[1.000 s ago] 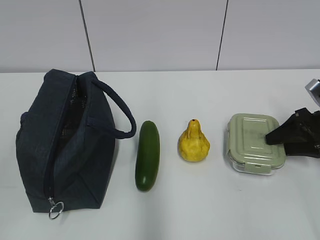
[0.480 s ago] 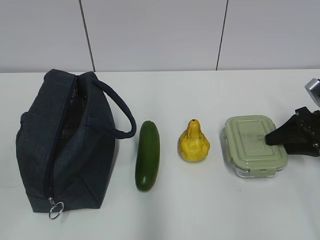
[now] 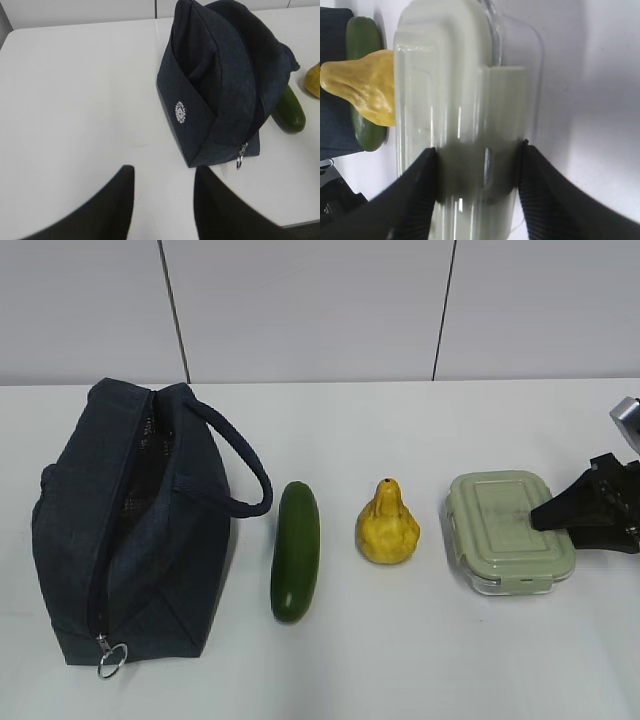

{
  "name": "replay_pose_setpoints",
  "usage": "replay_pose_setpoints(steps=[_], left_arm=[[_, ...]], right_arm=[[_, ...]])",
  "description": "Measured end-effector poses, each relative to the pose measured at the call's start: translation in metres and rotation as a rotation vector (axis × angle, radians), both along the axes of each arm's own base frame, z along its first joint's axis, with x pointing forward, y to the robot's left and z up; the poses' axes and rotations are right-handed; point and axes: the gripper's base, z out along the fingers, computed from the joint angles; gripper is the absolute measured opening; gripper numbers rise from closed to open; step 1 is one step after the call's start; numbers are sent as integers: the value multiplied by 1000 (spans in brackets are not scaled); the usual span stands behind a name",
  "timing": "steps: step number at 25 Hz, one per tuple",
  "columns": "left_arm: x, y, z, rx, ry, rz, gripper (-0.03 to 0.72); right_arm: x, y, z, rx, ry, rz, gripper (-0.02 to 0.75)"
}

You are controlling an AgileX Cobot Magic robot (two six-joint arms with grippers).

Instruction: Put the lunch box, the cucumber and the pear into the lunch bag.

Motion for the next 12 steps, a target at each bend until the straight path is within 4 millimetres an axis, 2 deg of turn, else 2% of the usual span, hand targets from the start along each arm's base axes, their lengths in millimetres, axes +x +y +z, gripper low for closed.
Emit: replay_pose_setpoints(steps=[12], left_arm=[[0, 0, 0, 0, 0, 0, 242]], right_arm=[[0, 0, 0, 2, 6, -5, 371]])
